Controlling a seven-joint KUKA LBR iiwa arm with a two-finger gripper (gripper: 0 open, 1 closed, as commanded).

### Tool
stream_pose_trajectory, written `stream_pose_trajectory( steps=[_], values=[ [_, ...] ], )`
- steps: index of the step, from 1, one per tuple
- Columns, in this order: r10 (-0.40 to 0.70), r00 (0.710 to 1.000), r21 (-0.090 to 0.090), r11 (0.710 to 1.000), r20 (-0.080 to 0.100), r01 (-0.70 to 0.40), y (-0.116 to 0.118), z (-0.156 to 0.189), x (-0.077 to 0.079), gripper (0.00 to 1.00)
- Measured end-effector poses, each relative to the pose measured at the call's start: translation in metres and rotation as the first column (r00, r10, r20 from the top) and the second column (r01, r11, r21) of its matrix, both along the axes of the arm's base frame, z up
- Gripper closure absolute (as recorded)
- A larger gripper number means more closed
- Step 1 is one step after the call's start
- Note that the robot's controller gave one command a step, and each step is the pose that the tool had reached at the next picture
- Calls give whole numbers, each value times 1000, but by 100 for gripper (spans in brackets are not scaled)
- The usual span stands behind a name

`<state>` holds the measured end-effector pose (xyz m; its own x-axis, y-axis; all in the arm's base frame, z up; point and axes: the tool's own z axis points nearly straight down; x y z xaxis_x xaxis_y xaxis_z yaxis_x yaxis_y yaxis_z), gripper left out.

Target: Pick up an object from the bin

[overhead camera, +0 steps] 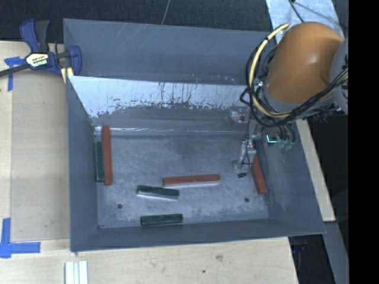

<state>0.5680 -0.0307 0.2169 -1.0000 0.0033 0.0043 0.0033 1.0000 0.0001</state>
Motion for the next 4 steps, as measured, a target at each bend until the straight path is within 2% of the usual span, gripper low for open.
stream_pose_trajectory(
  steps=[1,2,3,4],
  values=[
    [1,1000,-1,1000,8,-1,0,5,2,0],
    [-8,1000,0,1000,14,8,26,-65,4,0],
    [-6,1000,1,1000,15,6,28,-89,-13,0],
    [122,993,-1,993,10,-122,15,-146,3,100]
  ],
)
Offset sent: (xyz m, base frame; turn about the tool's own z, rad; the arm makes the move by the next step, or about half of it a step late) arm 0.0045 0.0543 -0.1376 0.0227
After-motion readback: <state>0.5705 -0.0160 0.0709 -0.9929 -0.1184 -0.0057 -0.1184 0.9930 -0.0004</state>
